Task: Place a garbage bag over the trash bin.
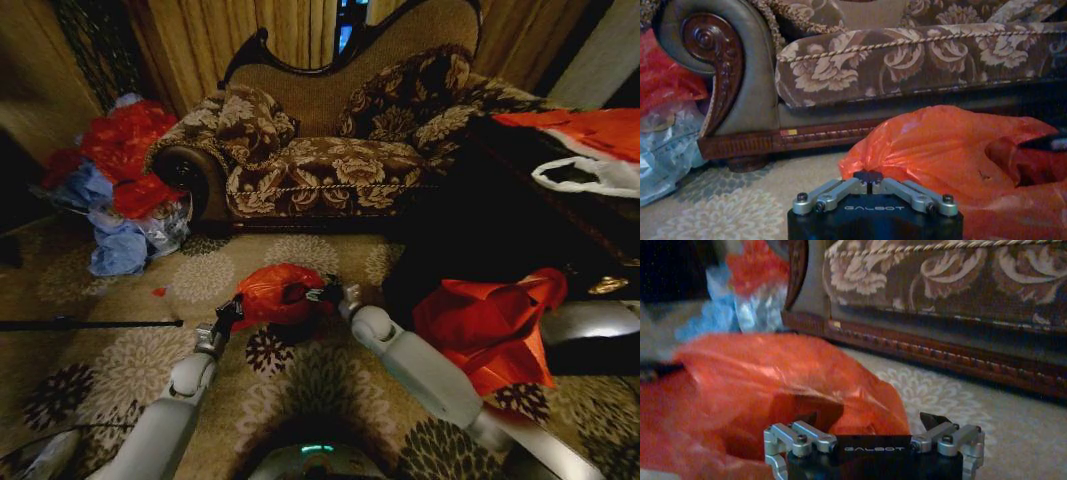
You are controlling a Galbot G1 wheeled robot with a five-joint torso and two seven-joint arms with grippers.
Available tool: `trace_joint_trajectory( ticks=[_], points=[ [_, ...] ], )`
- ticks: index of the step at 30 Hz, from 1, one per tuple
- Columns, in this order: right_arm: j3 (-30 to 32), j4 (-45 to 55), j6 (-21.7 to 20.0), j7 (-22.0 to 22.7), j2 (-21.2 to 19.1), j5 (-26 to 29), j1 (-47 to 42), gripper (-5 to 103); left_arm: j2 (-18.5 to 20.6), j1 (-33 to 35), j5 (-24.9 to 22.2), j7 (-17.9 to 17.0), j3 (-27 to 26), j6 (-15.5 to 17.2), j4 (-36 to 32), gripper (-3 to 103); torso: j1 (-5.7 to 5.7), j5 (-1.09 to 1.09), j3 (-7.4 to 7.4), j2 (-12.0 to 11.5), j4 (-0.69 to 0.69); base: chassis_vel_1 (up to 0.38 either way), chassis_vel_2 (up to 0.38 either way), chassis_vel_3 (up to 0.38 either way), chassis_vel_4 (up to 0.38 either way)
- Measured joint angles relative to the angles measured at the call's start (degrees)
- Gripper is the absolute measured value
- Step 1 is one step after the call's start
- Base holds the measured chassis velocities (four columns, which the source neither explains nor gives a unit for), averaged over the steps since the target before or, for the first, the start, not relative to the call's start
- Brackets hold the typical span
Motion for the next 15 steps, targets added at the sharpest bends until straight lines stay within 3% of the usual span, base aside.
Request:
trace_joint_trajectory(
  ticks=[7, 15],
  points=[
    [-2.87, -3.25, -2.92, 3.61, 1.56, -1.39, 2.83, 103, -0.41, 0.38, 0.27, 0.99, -0.46, -0.22, -0.76, 0, -0.01, -0.01, 0.00, 0.00, -0.01, 0.000, 0.000, 0.000, 0.000],
    [-2.43, -3.41, -2.83, 5.68, 1.95, 0.69, 3.43, 81, -1.24, 1.08, 1.54, 2.39, -0.49, -0.74, -0.82, 0, -0.01, 0.00, 0.00, 0.00, -0.01, 0.000, 0.000, 0.000, 0.000]
  ],
)
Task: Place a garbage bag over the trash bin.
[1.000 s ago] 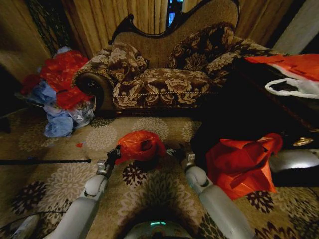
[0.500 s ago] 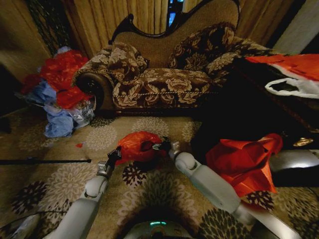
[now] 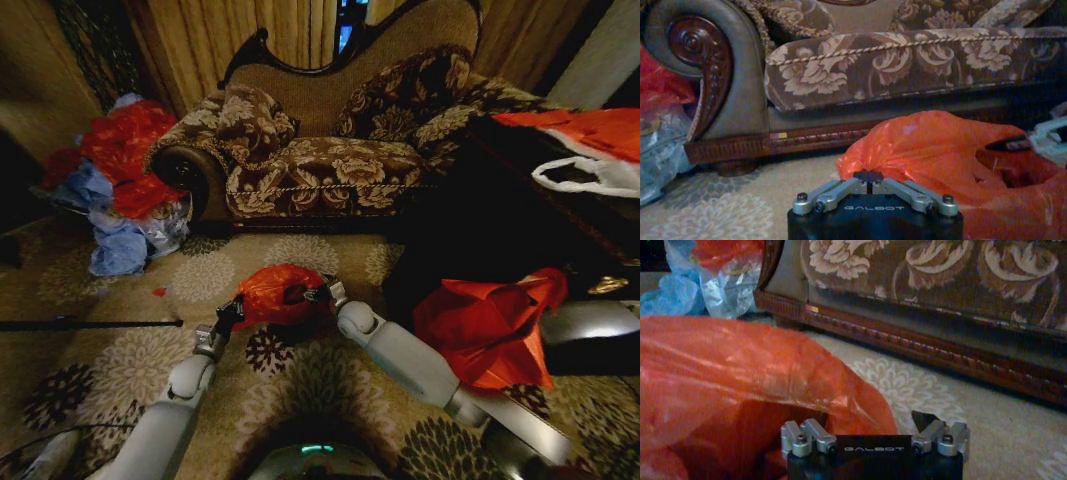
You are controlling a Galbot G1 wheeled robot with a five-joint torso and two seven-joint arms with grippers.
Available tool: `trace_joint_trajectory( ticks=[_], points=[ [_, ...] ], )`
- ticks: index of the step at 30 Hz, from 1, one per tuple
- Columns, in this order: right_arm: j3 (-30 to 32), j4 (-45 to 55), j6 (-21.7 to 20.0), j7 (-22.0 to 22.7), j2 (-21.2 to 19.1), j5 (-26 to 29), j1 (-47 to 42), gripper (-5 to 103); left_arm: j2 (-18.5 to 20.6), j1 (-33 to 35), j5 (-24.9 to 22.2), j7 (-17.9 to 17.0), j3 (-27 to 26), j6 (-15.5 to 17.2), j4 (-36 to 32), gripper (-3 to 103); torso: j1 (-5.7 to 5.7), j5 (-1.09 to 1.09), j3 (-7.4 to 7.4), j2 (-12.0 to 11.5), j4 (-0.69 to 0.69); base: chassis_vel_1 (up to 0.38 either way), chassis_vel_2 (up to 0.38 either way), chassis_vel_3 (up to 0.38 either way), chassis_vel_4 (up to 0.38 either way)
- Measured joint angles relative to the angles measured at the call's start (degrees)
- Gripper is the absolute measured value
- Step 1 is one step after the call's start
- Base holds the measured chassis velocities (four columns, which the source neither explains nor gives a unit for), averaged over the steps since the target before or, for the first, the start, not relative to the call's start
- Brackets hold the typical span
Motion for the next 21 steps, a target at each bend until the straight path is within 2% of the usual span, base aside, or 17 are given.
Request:
trace_joint_trajectory(
  ticks=[1, 7, 9, 10, 14, 16, 18, 19, 21],
  points=[
    [0.07, 0.32, 0.07, 0.00, -0.05, 0.12, 0.08, 81, -0.07, 0.06, 0.17, 0.25, 0.05, -0.03, 0.03, 0, 0.00, 0.00, 0.00, 0.00, 0.00, 0.000, 0.000, 0.000, 0.000],
    [0.77, 0.65, 1.15, -0.27, 0.39, 0.59, 0.77, 61, -0.07, 0.01, 0.80, 1.42, 0.32, -0.26, 0.33, 0, 0.00, 0.00, 0.00, 0.00, 0.00, 0.000, 0.000, 0.000, 0.000],
    [0.86, 0.41, 1.34, -0.31, 0.58, 0.57, 0.81, 61, -0.09, 0.01, 0.85, 1.54, 0.32, -0.30, 0.37, 0, 0.00, 0.00, 0.00, 0.00, 0.00, 0.000, 0.000, 0.000, 0.000],
    [1.07, 0.14, 1.58, -0.44, 1.00, 0.56, 0.83, 53, -0.12, 0.04, 0.95, 1.74, 0.33, -0.37, 0.46, 0, 0.00, 0.00, 0.00, 0.00, 0.00, 0.000, 0.000, 0.000, 0.000],
    [1.29, -0.34, 1.92, -0.76, 1.80, 0.58, 1.18, 46, -0.14, 0.23, 1.48, 2.36, 0.36, -0.91, 0.92, 0, 0.00, 0.00, 0.00, 0.00, 0.00, 0.000, 0.000, 0.000, 0.000],
    [1.37, -0.51, 2.05, -0.74, 2.10, 0.60, 1.42, 37, -0.13, 0.41, 1.94, 2.60, 0.37, -0.99, 1.01, 0, 0.00, 0.00, 0.00, 0.00, 0.00, 0.000, 0.000, 0.000, 0.000],
    [1.40, -0.52, 2.08, -0.68, 2.13, 0.63, 1.50, 37, -0.10, 0.49, 2.06, 2.77, 0.37, -0.99, 1.01, 0, 0.00, 0.00, 0.00, 0.00, 0.00, 0.000, 0.000, 0.000, 0.000],
    [1.42, -0.49, 2.09, -0.61, 2.07, 0.72, 1.61, 33, -0.02, 0.59, 2.25, 3.02, 0.36, -0.98, 0.99, -1, 0.00, 0.00, 0.00, 0.00, 0.00, 0.000, 0.000, 0.000, 0.000],
    [1.33, -0.20, 2.08, -0.53, 1.48, 1.05, 1.90, 25, 0.07, 0.67, 3.49, 3.35, 0.37, -1.17, 0.97, 10, 0.00, 0.00, 0.00, 0.00, 0.00, 0.000, 0.000, 0.000, 0.000]
  ],
)
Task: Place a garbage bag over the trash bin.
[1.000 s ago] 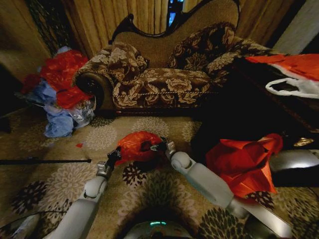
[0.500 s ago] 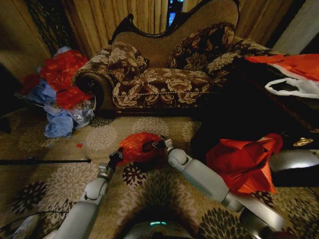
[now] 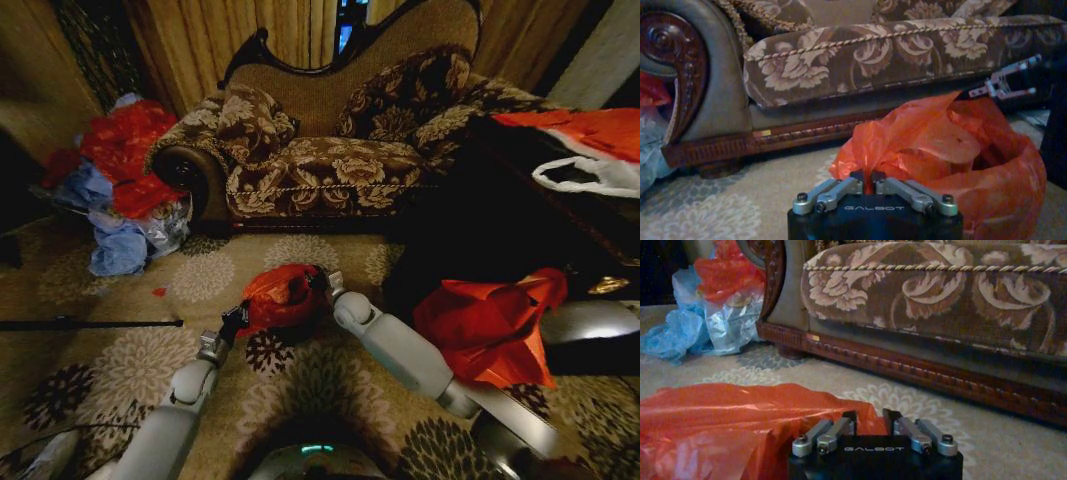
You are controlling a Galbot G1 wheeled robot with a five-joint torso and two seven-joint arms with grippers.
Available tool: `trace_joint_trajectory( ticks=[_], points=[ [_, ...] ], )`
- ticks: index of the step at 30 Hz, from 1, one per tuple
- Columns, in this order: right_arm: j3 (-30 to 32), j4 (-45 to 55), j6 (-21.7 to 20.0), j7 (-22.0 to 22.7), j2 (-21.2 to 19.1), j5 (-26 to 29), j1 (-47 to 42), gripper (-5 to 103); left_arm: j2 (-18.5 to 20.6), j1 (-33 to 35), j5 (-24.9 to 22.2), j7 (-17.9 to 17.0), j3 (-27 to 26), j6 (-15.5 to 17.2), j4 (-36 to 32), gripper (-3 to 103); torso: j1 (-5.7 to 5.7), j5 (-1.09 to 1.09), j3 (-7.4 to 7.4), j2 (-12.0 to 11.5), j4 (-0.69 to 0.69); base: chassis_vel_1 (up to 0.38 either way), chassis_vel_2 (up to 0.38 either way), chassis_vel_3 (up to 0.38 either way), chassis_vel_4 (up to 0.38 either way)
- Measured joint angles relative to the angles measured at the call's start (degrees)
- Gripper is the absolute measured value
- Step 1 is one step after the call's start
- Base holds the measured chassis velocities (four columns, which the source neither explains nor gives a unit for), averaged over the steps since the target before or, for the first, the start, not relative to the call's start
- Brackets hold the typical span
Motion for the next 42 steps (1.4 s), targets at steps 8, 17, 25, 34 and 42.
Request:
trace_joint_trajectory(
  ticks=[8, 17, 25, 34, 42],
  points=[
    [-0.06, -0.17, -0.06, 0.33, -0.49, 0.86, 0.62, 6, 0.08, 0.50, 2.89, 1.84, 0.04, -1.53, -0.27, 36, 0.00, 0.00, 0.00, 0.00, 0.00, 0.000, 0.000, 0.000, 0.000],
    [-0.51, 1.91, -0.88, 2.30, -0.70, 1.81, 0.78, 0, 0.82, 0.96, 6.54, 3.04, -0.63, -3.86, -1.63, 70, 0.00, 0.00, 0.00, 0.00, 0.00, 0.000, 0.000, 0.000, 0.000],
    [-0.60, 4.58, -4.49, 5.83, -0.79, 9.78, 2.82, 0, 2.25, 1.11, 7.74, 3.48, -0.71, -4.18, -4.92, 98, 0.00, 0.00, 0.00, 0.00, 0.00, 0.000, 0.000, 0.000, 0.000],
    [0.19, 7.88, -8.49, 6.86, -3.03, 20.22, 4.22, 0, 3.06, -1.80, 6.05, 3.05, -0.33, -4.23, -0.61, 100, 0.00, 0.00, 0.00, 0.00, 0.00, 0.000, 0.000, 0.000, 0.000],
    [1.12, 8.08, -7.88, 5.70, -2.89, 19.71, 3.61, 0, 2.66, -4.87, 7.93, 2.94, 1.38, -4.21, 3.52, 100, 0.00, -0.01, 0.00, 0.00, 0.00, 0.000, 0.000, 0.000, 0.000]
  ],
)
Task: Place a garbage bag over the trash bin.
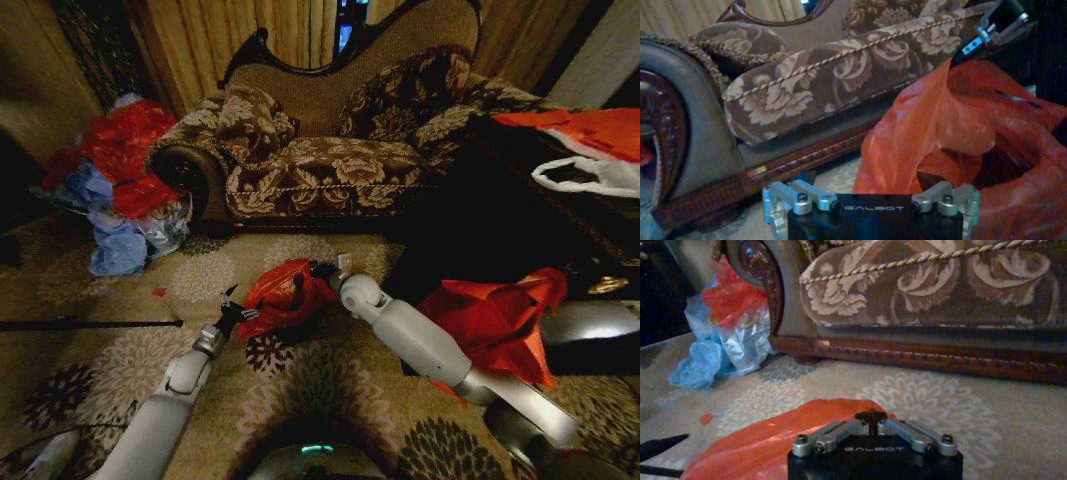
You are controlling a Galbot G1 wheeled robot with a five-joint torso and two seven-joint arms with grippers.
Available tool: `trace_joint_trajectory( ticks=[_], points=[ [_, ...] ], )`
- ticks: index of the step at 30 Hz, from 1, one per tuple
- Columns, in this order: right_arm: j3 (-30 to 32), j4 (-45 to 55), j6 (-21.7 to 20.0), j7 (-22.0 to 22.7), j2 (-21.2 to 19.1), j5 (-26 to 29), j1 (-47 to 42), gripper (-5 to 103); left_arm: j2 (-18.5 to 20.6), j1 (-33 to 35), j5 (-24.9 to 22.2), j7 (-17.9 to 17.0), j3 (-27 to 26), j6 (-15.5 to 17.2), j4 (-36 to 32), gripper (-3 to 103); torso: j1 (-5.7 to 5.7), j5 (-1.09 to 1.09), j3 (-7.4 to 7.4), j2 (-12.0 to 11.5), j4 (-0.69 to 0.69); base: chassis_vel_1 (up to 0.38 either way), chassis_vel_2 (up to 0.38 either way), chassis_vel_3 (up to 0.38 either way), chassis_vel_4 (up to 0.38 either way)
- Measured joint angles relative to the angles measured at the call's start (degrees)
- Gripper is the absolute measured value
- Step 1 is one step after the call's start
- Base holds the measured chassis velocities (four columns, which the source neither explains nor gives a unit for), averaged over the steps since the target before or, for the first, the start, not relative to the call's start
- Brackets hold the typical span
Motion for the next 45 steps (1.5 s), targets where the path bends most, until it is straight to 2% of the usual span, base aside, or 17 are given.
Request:
trace_joint_trajectory(
  ticks=[3, 6, 8, 9, 16, 19, 21, 22, 28, 30, 32, 34, 36, 37, 40, 43, 45],
  points=[
    [0.01, -0.12, 0.32, -0.23, 0.28, -0.78, -0.30, 0, -0.06, -1.16, 0.05, -0.01, 0.79, 0.21, 0.12, 103, 0.00, 0.01, 0.00, 0.00, -0.01, 0.000, 0.000, 0.000, 0.000],
    [0.00, -0.17, 0.46, -0.36, 0.40, -1.18, -0.40, 0, -0.15, -2.10, 0.05, -0.30, 1.27, 0.34, 0.19, 101, 0.00, 0.00, 0.00, 0.00, -0.01, 0.000, 0.000, 0.000, 0.000],
    [-0.04, -0.29, 0.55, -0.54, 0.57, -1.48, -0.42, 0, -0.32, -3.20, -0.16, -1.67, 1.90, 0.39, 0.31, 93, 0.00, 0.01, 0.00, 0.00, -0.01, 0.000, 0.000, 0.000, 0.000],
    [-0.04, -0.29, 0.55, -0.54, 0.57, -1.48, -0.42, 0, -0.32, -3.20, -0.16, -1.67, 1.90, 0.39, 0.31, 93, 0.00, 0.01, 0.00, 0.00, -0.01, 0.000, 0.000, 0.000, 0.000],
    [-0.32, -0.29, 0.70, -0.62, 0.95, -1.95, -0.54, 0, -0.33, -4.03, -0.97, -1.66, 2.04, 0.61, 0.90, 70, 0.00, 0.01, 0.00, 0.00, -0.01, 0.000, 0.000, 0.000, 0.000],
    [-0.33, -0.55, 0.83, -0.62, 0.95, -2.28, -0.55, 0, -0.24, -3.75, -1.14, -1.66, 1.82, 0.64, 0.52, 66, 0.00, 0.01, 0.00, 0.00, 0.00, 0.000, 0.000, 0.000, 0.000],
    [-0.23, -0.71, 0.93, -0.60, 0.83, -2.49, -0.57, 0, -0.06, -3.42, -1.58, -1.69, 1.58, 0.80, 0.06, 58, 0.00, 0.01, 0.00, 0.00, 0.00, 0.000, 0.000, 0.000, 0.000],
    [-0.23, -0.71, 0.93, -0.60, 0.83, -2.49, -0.57, 0, -0.06, -3.42, -1.58, -1.69, 1.58, 0.80, 0.06, 58, 0.00, 0.01, 0.00, 0.00, 0.00, 0.000, 0.000, 0.000, 0.000],
    [0.40, -1.39, 1.27, -0.94, 0.00, -3.35, -0.62, 0, 0.22, -3.07, -2.03, -1.70, 1.14, 0.88, -0.15, 43, -0.01, 0.01, 0.00, 0.00, -0.01, 0.000, 0.000, 0.000, 0.000],
    [0.62, -2.11, 1.37, -1.36, -0.11, -3.80, -0.50, 0, 0.16, -3.10, -2.19, -1.70, 1.31, 0.91, -0.14, 34, -0.01, 0.01, 0.00, 0.00, 0.01, 0.000, 0.000, 0.000, 0.000],
    [0.70, -2.11, 1.38, -1.52, -0.23, -3.79, -0.49, 0, 0.13, -3.12, -2.35, -1.69, 1.39, 1.02, -0.19, 34, 0.00, 0.00, 0.00, 0.00, 0.00, 0.000, 0.000, 0.000, 0.000],
    [0.80, -1.73, 1.38, -1.92, -0.57, -3.55, -0.65, 0, 0.06, -3.26, -3.05, -1.70, 1.63, 1.43, -0.37, 23, -0.01, 0.01, 0.00, 0.00, -0.01, 0.000, 0.000, 0.000, 0.000],
    [0.80, -1.49, 1.38, -1.98, -0.60, -3.38, -0.73, 0, 0.03, -3.27, -3.18, -1.70, 1.68, 1.52, -0.37, 23, 0.00, 0.01, 0.00, 0.00, -0.01, 0.000, 0.000, 0.000, 0.000],
    [0.80, -1.16, 1.39, -2.00, -0.60, -3.07, -0.78, 0, 0.00, -3.29, -3.28, -1.70, 1.70, 1.60, -0.37, 15, -0.01, 0.01, 0.00, 0.00, 0.00, 0.000, 0.000, 0.000, 0.000],
    [0.80, -0.77, 1.46, -2.22, -0.60, -2.68, -0.79, 0, 0.00, -3.22, -3.31, -1.70, 1.70, 1.66, -0.36, 11, -0.01, 0.01, 0.00, 0.00, 0.00, 0.000, 0.000, 0.000, 0.000],
    [0.95, -0.71, 1.69, -2.63, -0.68, -2.80, -0.83, 0, 0.08, -2.83, -3.50, -1.81, 1.44, 1.98, -0.70, 1, 0.00, 0.00, 0.00, 0.00, 0.00, 0.000, 0.000, 0.000, 0.000],
    [1.08, -0.78, 1.83, -2.88, -0.73, -3.15, -1.02, 0, 0.11, -2.70, -3.83, -2.01, 1.30, 2.21, -1.00, 0, -0.01, 0.01, 0.00, 0.00, 0.00, 0.000, 0.000, 0.000, 0.000]
  ],
)
